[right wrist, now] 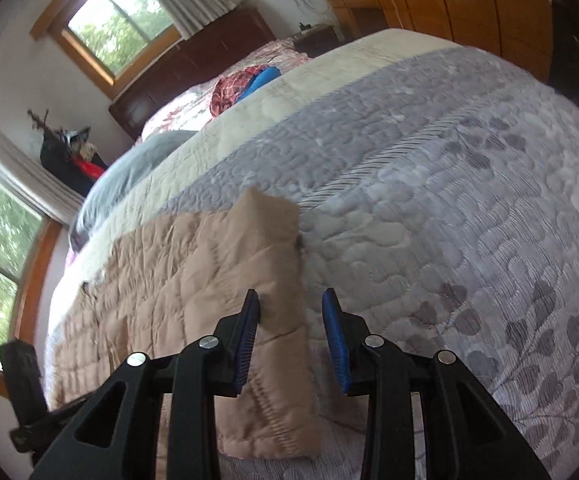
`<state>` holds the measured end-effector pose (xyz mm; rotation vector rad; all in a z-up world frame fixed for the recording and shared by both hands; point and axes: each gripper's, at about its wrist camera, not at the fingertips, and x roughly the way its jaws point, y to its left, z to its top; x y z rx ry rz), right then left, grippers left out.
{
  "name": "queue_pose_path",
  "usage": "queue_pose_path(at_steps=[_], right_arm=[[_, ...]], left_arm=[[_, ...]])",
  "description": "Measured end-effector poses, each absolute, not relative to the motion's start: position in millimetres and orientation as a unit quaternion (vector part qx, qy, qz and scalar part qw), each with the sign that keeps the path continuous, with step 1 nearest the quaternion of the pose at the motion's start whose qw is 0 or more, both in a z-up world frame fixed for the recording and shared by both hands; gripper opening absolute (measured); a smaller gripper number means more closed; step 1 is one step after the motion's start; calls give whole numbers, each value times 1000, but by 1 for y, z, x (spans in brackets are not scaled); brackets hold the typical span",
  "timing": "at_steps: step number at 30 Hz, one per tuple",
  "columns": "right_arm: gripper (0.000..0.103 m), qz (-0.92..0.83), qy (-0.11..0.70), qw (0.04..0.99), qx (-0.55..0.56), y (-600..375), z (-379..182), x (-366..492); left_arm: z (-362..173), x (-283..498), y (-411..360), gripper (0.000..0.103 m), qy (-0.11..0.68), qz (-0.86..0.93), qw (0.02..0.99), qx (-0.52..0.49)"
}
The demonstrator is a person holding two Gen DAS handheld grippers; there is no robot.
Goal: Fold large clothes
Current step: 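Grasp the other sleeve cuff with the left tool and fold it inward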
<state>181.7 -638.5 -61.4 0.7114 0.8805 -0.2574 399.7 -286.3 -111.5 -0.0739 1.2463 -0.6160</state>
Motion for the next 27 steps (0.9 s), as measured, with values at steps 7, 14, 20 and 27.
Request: queue_pose_path(at_steps=[7, 14, 20, 27], right_arm=[[34, -87, 410, 836, 353, -636, -64, 182], [34, -17, 437, 835, 332, -593, -68, 205], [34, 21, 462, 837, 293, -541, -74, 226], [39, 4, 496, 829, 260, -523, -98, 238]], left_arm=[[-69, 392, -233, 5, 506, -264, 820, -46], [-34, 403, -145, 5, 465, -213, 856, -73], [-40, 420, -100, 5, 471, -172, 862, -71], [-97, 443, -76, 6, 525, -138, 837, -69]])
